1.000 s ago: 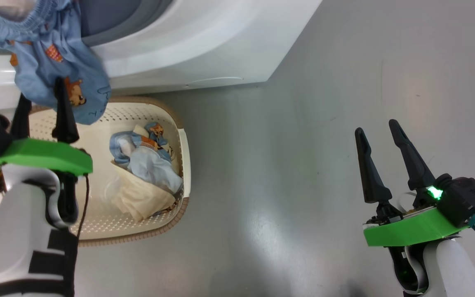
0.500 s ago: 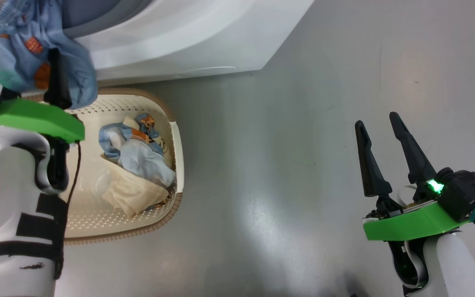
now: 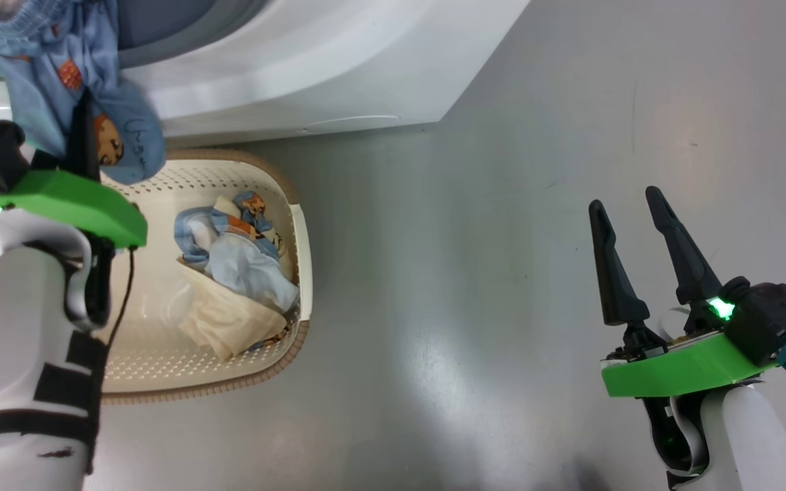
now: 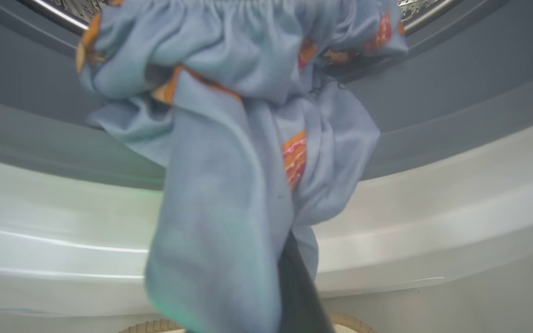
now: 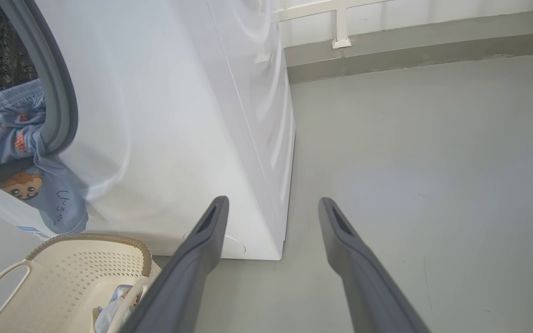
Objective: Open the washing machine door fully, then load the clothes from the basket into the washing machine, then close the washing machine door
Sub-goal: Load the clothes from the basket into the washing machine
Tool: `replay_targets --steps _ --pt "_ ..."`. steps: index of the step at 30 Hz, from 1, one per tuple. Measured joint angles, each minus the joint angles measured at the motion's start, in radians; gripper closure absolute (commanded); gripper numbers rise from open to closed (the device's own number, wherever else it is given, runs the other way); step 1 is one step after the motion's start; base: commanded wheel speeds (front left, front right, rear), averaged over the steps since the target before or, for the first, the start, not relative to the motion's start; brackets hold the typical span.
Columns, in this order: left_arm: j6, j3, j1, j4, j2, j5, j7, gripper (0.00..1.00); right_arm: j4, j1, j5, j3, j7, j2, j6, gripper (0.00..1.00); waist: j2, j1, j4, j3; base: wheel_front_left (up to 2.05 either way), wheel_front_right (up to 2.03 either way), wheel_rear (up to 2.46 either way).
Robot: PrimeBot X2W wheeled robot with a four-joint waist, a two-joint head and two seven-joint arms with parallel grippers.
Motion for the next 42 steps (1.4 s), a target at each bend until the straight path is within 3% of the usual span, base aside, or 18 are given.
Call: replay_targets --steps 4,12,18,21,28,34,42 --pt "0.021 -0.009 0.009 -0.03 0.034 0.037 0.001 1.0 0.004 0.0 0.0 0.001 0.0 0.0 0.0 0.0 -0.0001 0.0 0.001 -0.007 0.0 0.0 0.0" --pt "0.062 -0.033 0.012 -0.096 0.065 0.062 0.113 1.0 0.01 0.001 0.002 0.001 0.0 0.002 0.0 0.0 -0.0001 0.0 -0.008 -0.019 0.0 0.0 0.0" --pt "0.084 -0.012 -0.04 -0.242 0.068 0.041 0.153 1.0 0.014 0.001 0.003 0.001 0.0 0.003 0.0 0.0 0.0 0.0 -0.013 -0.033 0.0 0.0 0.0" --pt "0.087 -0.006 0.039 -0.243 0.061 0.018 0.169 1.0 0.014 0.001 0.009 0.002 0.0 0.004 0.0 0.0 0.0 0.0 -0.011 -0.039 0.0 0.0 0.0" --pt "0.088 -0.004 0.109 -0.272 0.043 0.012 0.063 1.0 0.015 0.002 0.009 0.002 0.0 0.004 0.0 0.0 0.0 0.0 0.002 -0.046 0.0 0.0 0.0" --pt "0.087 -0.009 0.087 -0.272 0.051 0.018 0.048 1.0 0.015 0.002 0.009 0.005 0.0 0.004 0.0 0.0 0.0 0.0 0.007 -0.057 0.0 0.0 0.0" --pt "0.076 -0.021 -0.065 -0.224 0.089 0.025 0.108 1.0 0.016 0.002 0.009 0.023 0.0 0.004 0.0 0.0 0.0 0.0 -0.012 -0.048 0.0 0.0 0.0"
